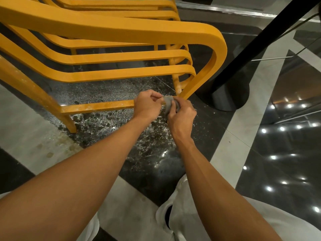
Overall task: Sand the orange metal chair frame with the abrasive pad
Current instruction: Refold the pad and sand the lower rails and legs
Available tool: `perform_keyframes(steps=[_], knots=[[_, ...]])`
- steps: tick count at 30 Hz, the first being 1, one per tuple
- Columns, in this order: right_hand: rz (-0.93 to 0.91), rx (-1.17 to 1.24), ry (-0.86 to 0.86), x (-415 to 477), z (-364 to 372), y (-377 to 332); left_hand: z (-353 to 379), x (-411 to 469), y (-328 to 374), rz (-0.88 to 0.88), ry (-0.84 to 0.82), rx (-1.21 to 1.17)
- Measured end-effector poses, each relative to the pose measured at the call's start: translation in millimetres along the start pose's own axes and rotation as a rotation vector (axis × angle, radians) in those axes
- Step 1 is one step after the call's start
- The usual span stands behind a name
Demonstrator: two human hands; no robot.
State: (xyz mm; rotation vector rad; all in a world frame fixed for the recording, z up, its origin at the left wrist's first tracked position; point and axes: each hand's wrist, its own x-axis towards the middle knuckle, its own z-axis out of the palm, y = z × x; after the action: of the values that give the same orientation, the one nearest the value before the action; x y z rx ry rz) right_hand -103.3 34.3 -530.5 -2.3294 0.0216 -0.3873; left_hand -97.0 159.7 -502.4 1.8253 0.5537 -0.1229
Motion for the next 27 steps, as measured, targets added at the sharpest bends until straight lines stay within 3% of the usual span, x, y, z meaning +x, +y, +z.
perform_keyframes(steps=[8, 16, 22, 27], knots=[[0.03, -0.096, 0.069, 11, 27, 19, -15, -5, -24, 0.316, 0.082, 0.6], [0.031, -0.062, 0.003, 9, 36, 12, -20, -2, -33, 0.334, 0.056, 0.619], [0.095, -0.086, 0.105, 14, 34, 15, -27, -1, -31, 0.349, 0.04, 0.574], [0.019, -0.085, 0.035, 12, 34, 12, -29, -1, -33, 0.359, 0.031, 0.58]])
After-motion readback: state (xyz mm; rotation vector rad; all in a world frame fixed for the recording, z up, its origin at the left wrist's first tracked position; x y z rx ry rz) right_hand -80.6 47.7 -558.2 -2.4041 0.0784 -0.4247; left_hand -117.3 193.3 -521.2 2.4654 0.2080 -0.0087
